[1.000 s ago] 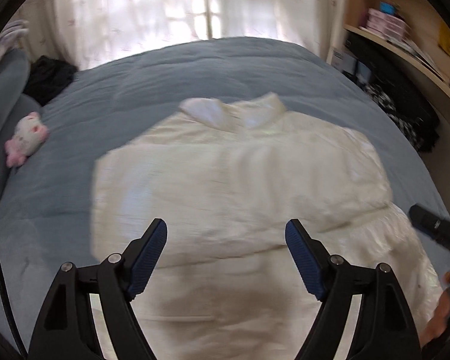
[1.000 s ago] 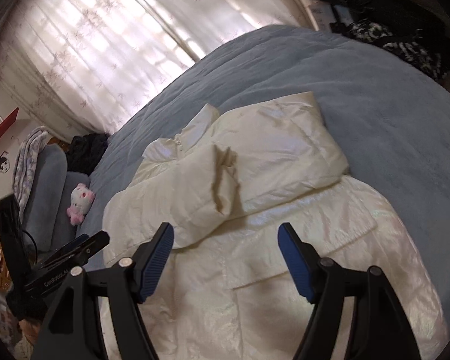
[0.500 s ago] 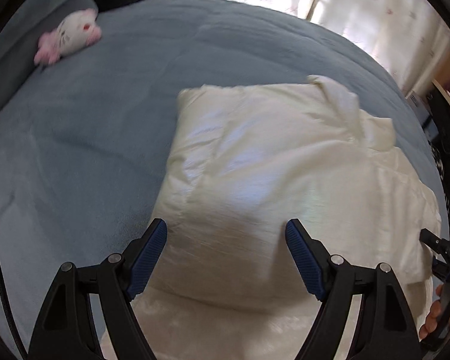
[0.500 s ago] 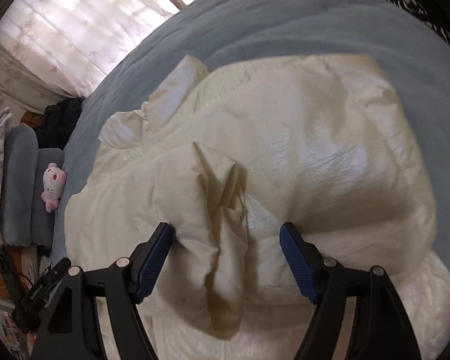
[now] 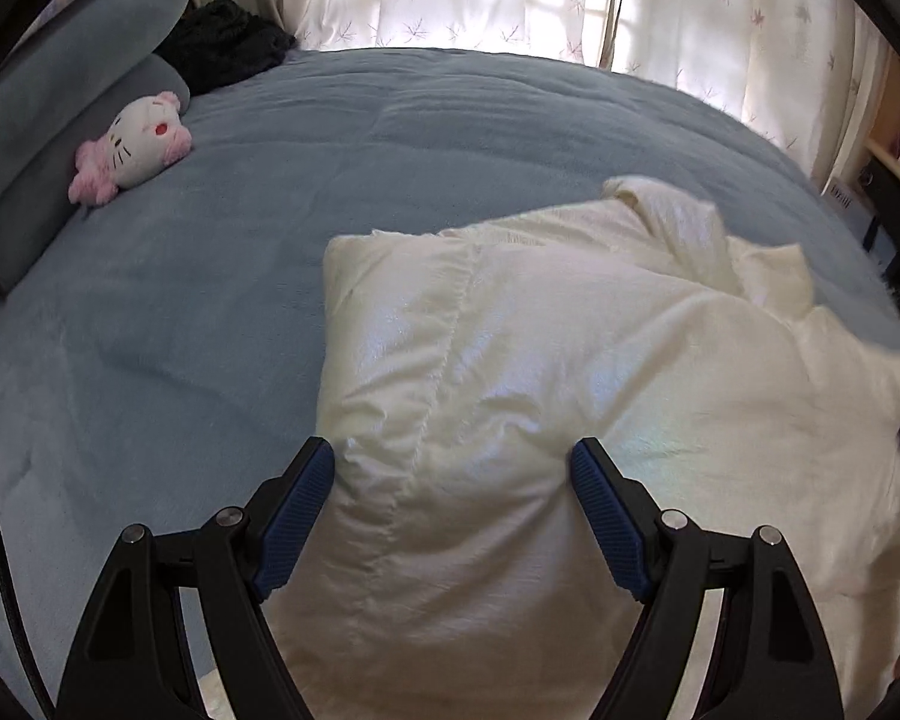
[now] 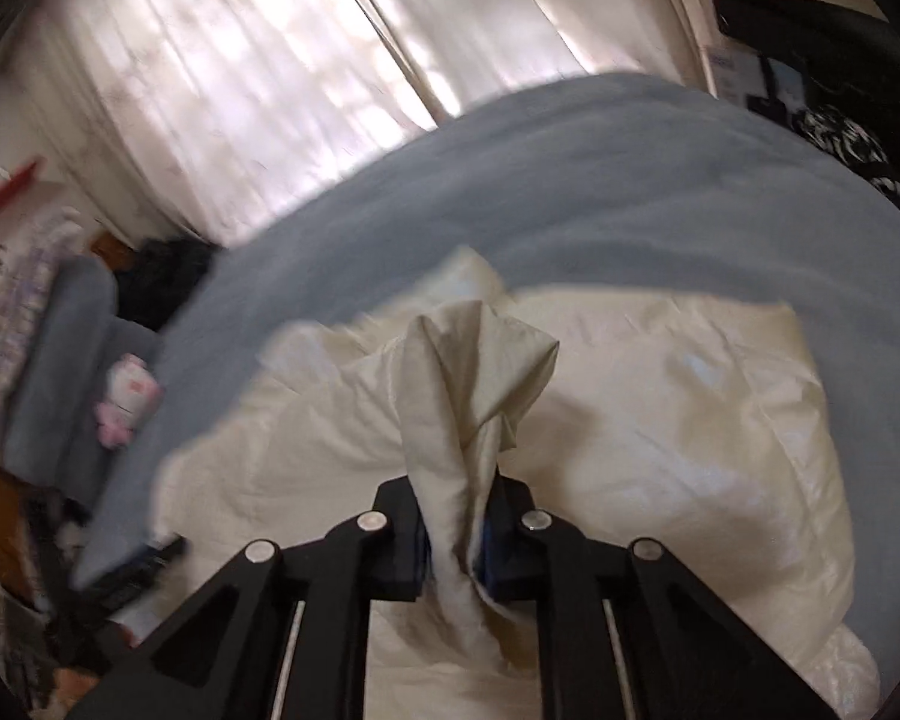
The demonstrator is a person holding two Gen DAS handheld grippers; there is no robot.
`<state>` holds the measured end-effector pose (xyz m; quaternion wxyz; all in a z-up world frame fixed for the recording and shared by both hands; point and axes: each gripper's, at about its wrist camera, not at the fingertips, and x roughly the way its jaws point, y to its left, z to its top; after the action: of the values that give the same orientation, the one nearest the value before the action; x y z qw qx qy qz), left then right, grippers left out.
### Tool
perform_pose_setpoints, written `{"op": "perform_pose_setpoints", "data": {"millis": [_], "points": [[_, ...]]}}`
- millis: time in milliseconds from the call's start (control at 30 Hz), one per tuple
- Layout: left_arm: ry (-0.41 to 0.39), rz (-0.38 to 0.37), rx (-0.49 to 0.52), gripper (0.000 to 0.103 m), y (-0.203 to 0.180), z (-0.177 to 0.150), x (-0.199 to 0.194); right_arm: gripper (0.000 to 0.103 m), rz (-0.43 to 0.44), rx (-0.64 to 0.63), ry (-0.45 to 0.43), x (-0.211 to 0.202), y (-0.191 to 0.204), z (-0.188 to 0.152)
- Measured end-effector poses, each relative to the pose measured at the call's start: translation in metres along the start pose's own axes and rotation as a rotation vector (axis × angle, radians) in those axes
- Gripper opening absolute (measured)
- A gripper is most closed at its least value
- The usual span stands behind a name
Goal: Fold large clothes
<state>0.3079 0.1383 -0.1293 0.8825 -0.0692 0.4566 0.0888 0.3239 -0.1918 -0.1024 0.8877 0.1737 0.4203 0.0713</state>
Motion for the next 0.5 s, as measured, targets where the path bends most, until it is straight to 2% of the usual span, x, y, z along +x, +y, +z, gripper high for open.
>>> {"op": "perform_pose_setpoints", "data": {"millis": [33,67,167,300,367,400,500], "points": [[0.006,0.006,0.010,0.080,-0.004,-0.002,0.006,0.029,-0.048,-0.004,0.040,0.013,-0.006,-0.007],[0.011,0.012,0.018,0.080,-0.006,-0.003,0.010,0.035,-0.075,-0.004,0.071,0.023,-0.013,-0.013],[0.006,0.031,0.043,0.080,-0.010,-0.007,0.016,0.041,-0.031,0.008,0.081,0.028,-0.025,-0.025],[0.017,0.030,0.049,0.080,-0.006,-0.004,0.006,0.047,-0.076,0.019,0.119,0.014,-0.019,-0.016],[0.016,0.016,0.043,0.080,-0.003,0.000,-0.005,0.047,-0.124,0.014,0.105,0.002,-0.012,-0.015],[0.006,0.006,0.040,0.080,-0.003,0.002,-0.011,0.047,-0.172,0.007,0.079,-0.008,-0.007,-0.012],[-0.050,-0.024,0.039,0.080,-0.006,0.008,-0.035,0.052,-0.232,-0.027,-0.024,-0.036,0.015,-0.011]]}}
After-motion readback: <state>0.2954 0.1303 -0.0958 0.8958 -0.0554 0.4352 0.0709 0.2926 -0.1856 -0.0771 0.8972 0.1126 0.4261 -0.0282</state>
